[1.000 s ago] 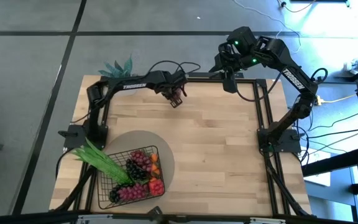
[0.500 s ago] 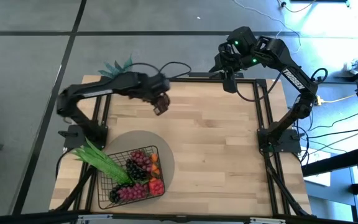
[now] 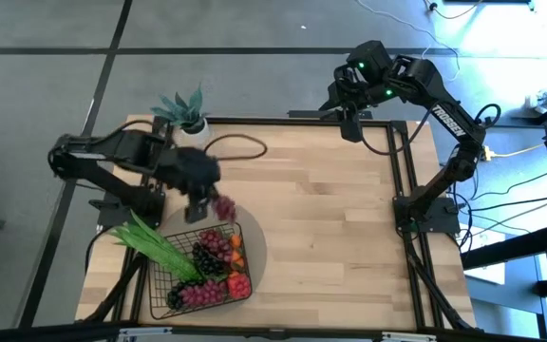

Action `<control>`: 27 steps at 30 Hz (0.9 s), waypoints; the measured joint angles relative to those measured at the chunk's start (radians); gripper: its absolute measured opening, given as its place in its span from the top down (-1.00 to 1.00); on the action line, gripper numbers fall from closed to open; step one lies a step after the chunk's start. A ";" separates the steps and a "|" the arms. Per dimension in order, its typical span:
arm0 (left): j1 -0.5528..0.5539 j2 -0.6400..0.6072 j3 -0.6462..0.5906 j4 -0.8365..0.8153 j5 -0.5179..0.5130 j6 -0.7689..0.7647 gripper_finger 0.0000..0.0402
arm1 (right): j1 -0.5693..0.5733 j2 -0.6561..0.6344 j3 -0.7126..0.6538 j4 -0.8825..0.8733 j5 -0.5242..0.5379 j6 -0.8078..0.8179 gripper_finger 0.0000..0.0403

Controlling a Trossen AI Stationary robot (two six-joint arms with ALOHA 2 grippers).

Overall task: Build produce basket
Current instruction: Put the red grapes into the wire basket

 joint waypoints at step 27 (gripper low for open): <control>-0.402 0.270 -0.001 -0.210 0.314 -0.486 1.00 | 0.000 0.000 0.000 0.008 -0.001 0.000 0.52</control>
